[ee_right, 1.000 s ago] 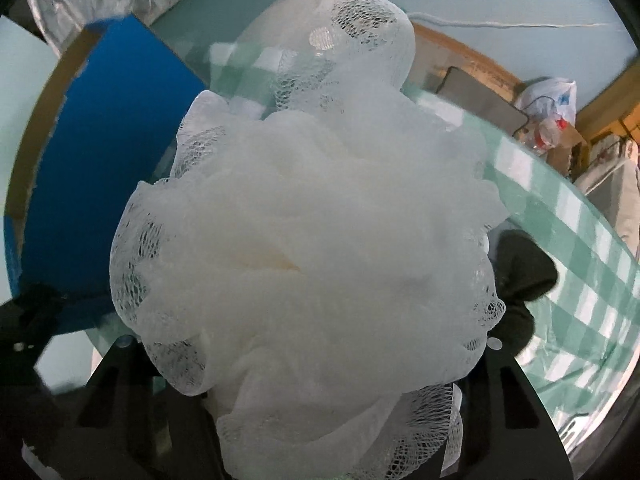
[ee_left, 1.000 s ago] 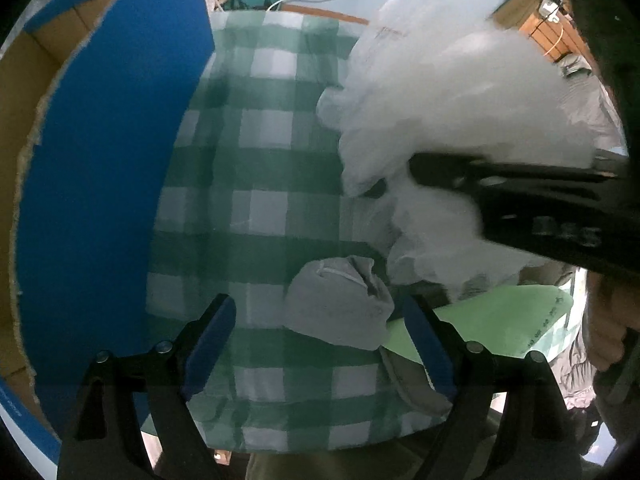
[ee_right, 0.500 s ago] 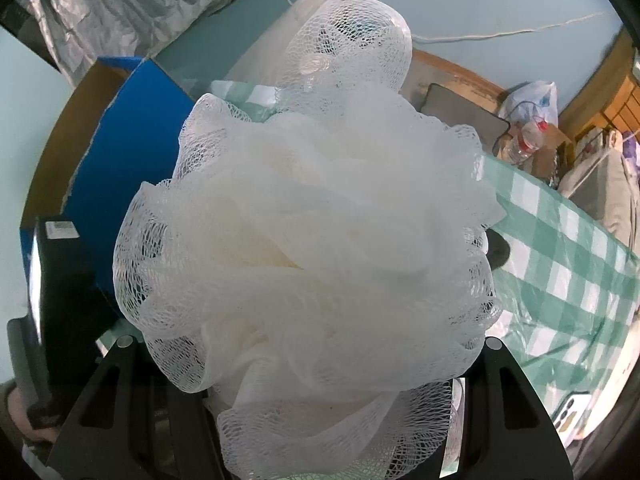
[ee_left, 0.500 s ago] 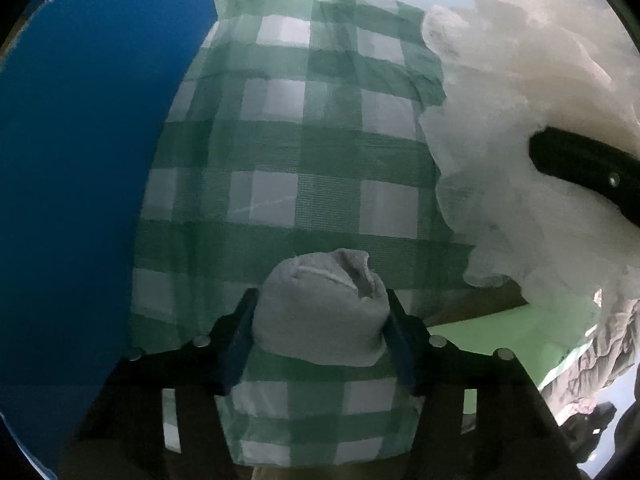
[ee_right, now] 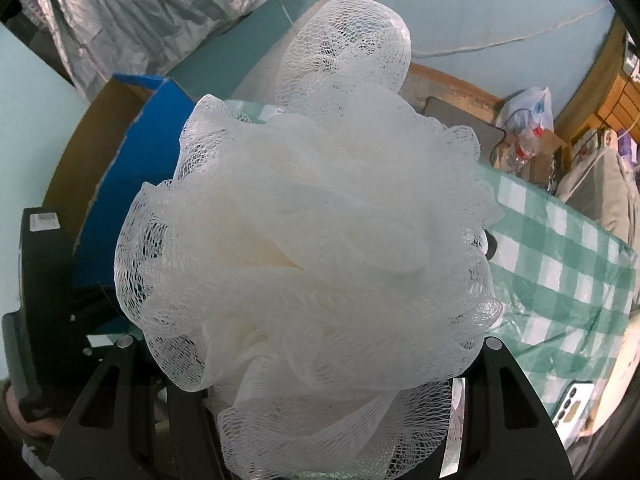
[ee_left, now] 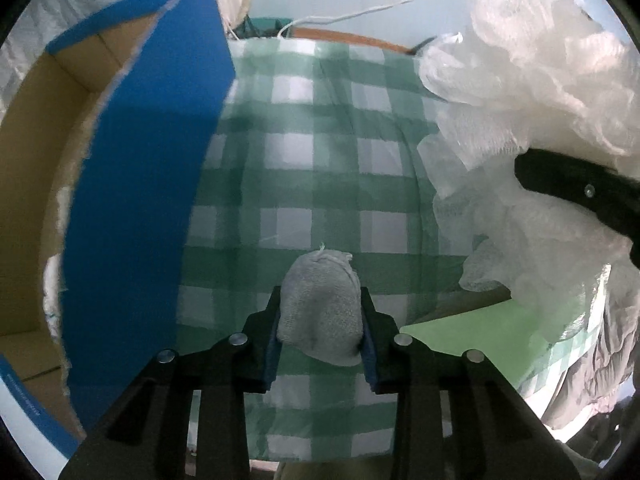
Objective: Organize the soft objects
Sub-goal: 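Grasp the grey sock with the left tool while the right tool lifts the loofah, then carry the grey sock with the left tool over the box while the right tool carries the loofah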
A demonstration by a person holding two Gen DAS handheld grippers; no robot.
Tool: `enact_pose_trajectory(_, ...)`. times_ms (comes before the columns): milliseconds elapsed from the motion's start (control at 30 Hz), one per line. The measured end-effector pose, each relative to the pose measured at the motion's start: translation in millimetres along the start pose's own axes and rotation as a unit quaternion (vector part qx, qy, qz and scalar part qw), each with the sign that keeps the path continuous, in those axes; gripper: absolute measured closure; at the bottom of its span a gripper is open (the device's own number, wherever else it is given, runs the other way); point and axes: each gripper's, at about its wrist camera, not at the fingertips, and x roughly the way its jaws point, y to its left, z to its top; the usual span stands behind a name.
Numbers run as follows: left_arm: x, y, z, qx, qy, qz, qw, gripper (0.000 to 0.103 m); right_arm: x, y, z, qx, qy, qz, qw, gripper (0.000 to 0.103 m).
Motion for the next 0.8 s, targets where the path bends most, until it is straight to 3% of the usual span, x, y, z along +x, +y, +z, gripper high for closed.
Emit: enact_pose_trajectory(800,-113.1,33.2,-1.4,-0.025,-0.088,-0.023,0.9956,0.070,-61.5,27.7,6.4,-0.011,-0.059,0.017,0.998,0.046)
